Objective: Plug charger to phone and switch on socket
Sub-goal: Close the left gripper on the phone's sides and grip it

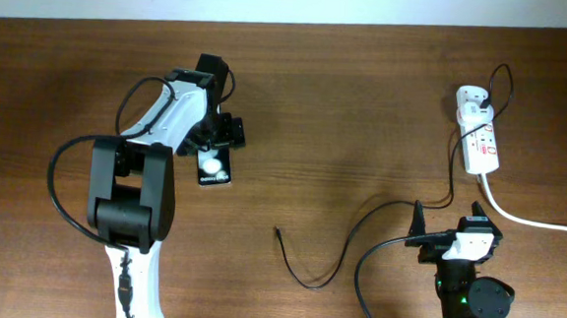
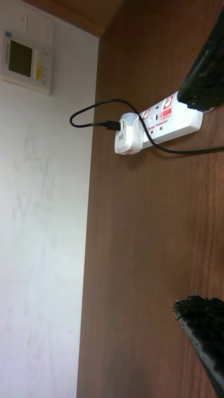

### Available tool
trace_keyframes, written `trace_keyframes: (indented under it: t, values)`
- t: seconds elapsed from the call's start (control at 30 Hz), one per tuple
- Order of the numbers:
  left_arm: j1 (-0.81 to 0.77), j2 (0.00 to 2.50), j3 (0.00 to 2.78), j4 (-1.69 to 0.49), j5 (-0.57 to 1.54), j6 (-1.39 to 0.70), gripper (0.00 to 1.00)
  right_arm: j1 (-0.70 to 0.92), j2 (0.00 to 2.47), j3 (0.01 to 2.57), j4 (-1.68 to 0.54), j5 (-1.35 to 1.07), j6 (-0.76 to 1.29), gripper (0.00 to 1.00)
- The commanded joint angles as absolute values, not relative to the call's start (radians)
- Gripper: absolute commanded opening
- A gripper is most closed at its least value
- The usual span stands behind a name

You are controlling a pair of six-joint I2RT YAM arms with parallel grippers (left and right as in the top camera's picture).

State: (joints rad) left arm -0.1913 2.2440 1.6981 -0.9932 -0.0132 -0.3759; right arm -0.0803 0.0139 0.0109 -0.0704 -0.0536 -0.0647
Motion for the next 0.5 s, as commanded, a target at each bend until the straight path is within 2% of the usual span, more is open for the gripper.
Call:
trace_keyframes:
  t: [0.0,0.3,0.47]
  values:
    - [-0.188,2.295,1.654,-0.987,-0.031,-0.403,0.99,-0.072,0.004,0.006,-0.074,-0.070,-0.071,0.99]
    - [-0.188,2.295,1.654,-0.988,-0.030,-0.396,0.99,-0.072,0.006,0.006,-0.073,-0.070,-0.071,0.99]
    - [-0.188,2.295,1.654,-0.988,-0.031,-0.396,0.86,-0.072,0.006,0.006,-0.073,-0.070,-0.071,0.99]
